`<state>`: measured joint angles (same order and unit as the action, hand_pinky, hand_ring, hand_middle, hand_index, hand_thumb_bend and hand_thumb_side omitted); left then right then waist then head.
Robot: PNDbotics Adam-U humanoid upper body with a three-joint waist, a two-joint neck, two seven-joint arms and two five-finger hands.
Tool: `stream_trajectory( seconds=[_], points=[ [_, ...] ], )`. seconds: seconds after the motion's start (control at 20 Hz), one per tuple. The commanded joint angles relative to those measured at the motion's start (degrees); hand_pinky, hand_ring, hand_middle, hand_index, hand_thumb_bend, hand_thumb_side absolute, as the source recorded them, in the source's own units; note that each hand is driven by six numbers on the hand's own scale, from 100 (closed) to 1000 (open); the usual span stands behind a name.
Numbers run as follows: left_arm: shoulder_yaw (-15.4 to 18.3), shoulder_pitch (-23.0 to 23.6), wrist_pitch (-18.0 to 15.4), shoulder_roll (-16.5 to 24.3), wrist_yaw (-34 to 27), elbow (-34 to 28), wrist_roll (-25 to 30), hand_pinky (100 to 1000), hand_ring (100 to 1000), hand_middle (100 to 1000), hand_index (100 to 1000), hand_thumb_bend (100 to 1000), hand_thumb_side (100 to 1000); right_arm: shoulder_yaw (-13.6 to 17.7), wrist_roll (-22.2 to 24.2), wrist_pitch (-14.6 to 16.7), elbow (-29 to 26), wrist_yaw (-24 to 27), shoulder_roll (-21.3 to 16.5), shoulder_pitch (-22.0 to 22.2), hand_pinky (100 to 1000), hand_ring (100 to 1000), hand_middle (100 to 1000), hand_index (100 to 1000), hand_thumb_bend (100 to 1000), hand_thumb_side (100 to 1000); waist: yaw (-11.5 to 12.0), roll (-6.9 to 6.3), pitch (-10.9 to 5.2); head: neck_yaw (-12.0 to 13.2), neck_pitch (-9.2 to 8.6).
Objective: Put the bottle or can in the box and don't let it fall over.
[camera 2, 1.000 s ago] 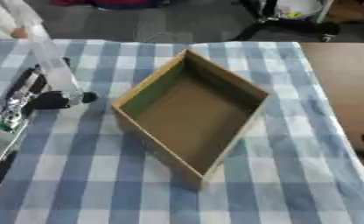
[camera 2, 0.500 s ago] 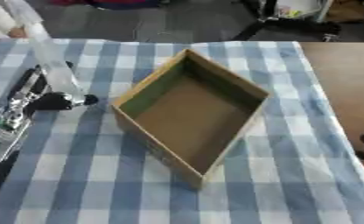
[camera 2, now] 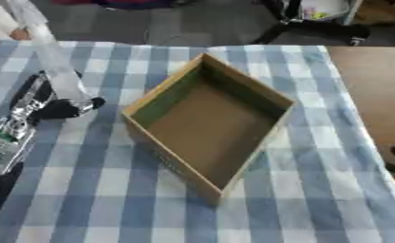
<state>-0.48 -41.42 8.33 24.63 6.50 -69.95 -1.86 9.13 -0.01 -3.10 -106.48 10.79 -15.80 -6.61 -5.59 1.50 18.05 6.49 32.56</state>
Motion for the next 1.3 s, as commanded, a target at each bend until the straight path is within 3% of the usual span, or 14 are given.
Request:
stream_trajectory(
  seconds=[0.05,0.3,0.35,0.7,1.05,1.3],
  points=[
    [0.22,-1.1,-0.27,0.88,-0.89,-0.66,-0.39,1000,634,764,619,577,100,0.24,0.22,0.11,-0.46,-0.3,-0.64,-0.41,825,911,1000,870,100,778,0.02,0.04,-0.79,0.08,-0.78],
    [0.16,-1.07,-1.1,0.87,-1.4,-0.59,0.68,1000,635,759,515,482,100,0.24,0.28,0.09,-0.41,-0.28,-0.58,-0.37,826,911,1000,871,100,778,0.08,0.07,-0.77,0.08,-0.77],
    [0.2,-1.08,-1.23,0.86,-1.63,-0.56,0.8,1000,630,753,485,420,100,0.25,0.28,0.09,-0.4,-0.27,-0.58,-0.36,826,911,1000,871,100,778,0.08,0.08,-0.77,0.08,-0.78],
    [0.38,-1.27,-1.54,0.8,-3.49,-0.5,0.16,1000,603,715,311,236,100,0.27,0.3,0.06,-0.37,-0.3,-0.44,-0.29,826,912,1000,871,100,780,0.09,0.16,-0.71,0.15,-0.78],
    [0.34,-1.32,-2.02,0.99,-4.15,-0.61,0.13,1000,600,708,215,176,100,0.29,0.34,0.07,-0.36,-0.24,-0.48,-0.29,827,912,1000,871,100,780,0.18,0.16,-0.82,0.16,-0.75],
    [0.2,-1.43,-2.62,1.26,-3.0,-1.08,0.78,1000,601,697,189,183,100,0.3,0.4,0.06,-0.33,-0.16,-0.55,-0.25,827,912,1000,871,100,780,0.14,0.12,-0.97,0.13,-0.64]
  ],
)
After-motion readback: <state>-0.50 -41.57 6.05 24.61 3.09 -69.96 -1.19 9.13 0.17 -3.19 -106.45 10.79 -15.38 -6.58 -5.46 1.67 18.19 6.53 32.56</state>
